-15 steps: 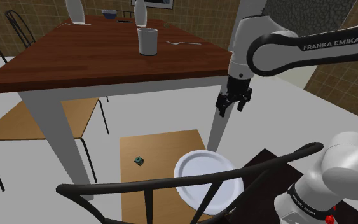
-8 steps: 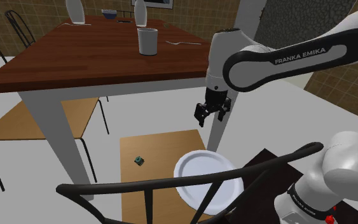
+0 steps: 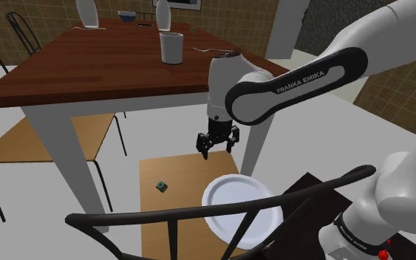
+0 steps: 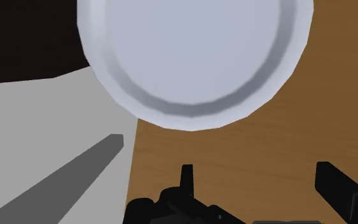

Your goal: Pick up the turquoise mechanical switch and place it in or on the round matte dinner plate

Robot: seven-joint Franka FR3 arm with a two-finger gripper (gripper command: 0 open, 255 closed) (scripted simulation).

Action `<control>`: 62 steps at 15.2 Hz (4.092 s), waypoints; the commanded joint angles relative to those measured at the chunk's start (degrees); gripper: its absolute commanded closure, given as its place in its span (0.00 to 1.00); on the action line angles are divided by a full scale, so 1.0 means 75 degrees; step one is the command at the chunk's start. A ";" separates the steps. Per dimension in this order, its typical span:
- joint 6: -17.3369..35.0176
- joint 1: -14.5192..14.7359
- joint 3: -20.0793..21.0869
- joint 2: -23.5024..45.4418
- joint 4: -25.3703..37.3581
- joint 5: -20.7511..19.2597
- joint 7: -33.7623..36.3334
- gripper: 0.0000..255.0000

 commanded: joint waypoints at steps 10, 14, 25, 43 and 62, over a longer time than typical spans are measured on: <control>0.0436 0.0886 0.0285 0.3138 0.2576 -0.1373 0.1970 0.00; 0.0302 0.1394 0.0158 0.4309 0.3855 -0.1789 0.2465 0.00; 0.0787 0.1649 -0.0030 0.5117 0.4161 -0.2080 0.2698 0.00; 0.0646 0.1624 0.0007 0.4992 0.4181 -0.2028 0.2667 1.00; 0.0199 0.1106 0.0402 0.2983 0.2732 -0.1301 0.2299 1.00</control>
